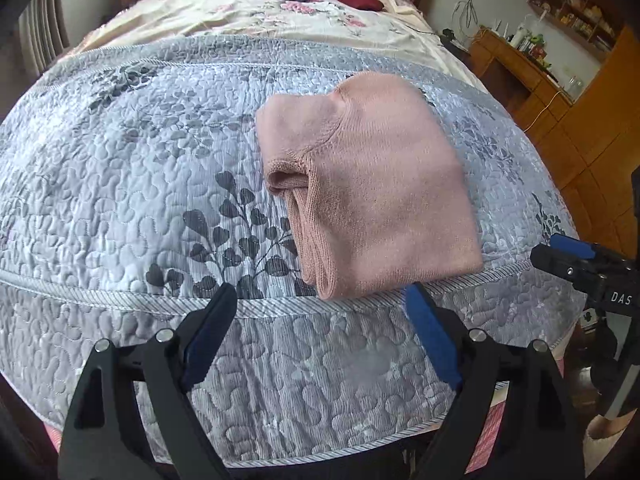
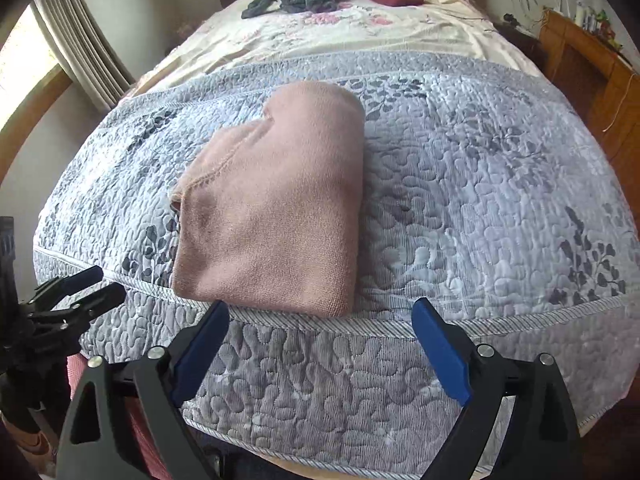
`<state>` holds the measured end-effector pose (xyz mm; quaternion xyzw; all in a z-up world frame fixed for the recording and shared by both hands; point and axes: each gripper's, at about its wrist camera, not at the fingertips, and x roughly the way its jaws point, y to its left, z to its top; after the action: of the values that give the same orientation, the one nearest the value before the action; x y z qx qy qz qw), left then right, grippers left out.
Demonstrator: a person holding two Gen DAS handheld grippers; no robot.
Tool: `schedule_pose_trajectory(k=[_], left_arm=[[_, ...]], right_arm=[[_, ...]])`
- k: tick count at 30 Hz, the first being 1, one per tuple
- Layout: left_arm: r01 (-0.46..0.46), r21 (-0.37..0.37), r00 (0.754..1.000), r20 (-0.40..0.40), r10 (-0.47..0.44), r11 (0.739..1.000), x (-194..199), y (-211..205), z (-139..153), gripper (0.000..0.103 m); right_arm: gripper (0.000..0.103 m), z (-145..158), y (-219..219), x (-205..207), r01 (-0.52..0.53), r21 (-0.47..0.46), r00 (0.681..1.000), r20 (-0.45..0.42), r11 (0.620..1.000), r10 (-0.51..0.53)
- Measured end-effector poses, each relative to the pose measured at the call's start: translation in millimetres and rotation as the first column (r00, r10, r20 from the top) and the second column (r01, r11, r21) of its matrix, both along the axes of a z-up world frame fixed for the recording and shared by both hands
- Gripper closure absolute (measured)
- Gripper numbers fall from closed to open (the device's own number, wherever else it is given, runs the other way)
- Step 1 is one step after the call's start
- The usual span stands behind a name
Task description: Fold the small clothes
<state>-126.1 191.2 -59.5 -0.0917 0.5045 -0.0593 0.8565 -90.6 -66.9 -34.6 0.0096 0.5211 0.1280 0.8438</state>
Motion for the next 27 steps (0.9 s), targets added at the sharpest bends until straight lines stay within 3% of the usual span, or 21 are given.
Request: schedule_pose_trajectory(k=[12, 27], left_arm=[[-0.085, 0.122, 0.996, 0.051, 0.08, 0.989, -29.7, -21.2, 50.7, 0.012], [-0.098, 0.193, 0.993, 0.09, 0.082, 0.976, -59.6, -40.5, 74.4, 0.012]], right_arm=[[0.004, 52.0, 9.8, -36.1, 0.035, -0.096, 0.993, 0.111, 0.995, -0.025], [0.004, 70.4, 11.4, -61.2, 0.05, -0.12, 0.989, 0.145, 0.992, -0.033]])
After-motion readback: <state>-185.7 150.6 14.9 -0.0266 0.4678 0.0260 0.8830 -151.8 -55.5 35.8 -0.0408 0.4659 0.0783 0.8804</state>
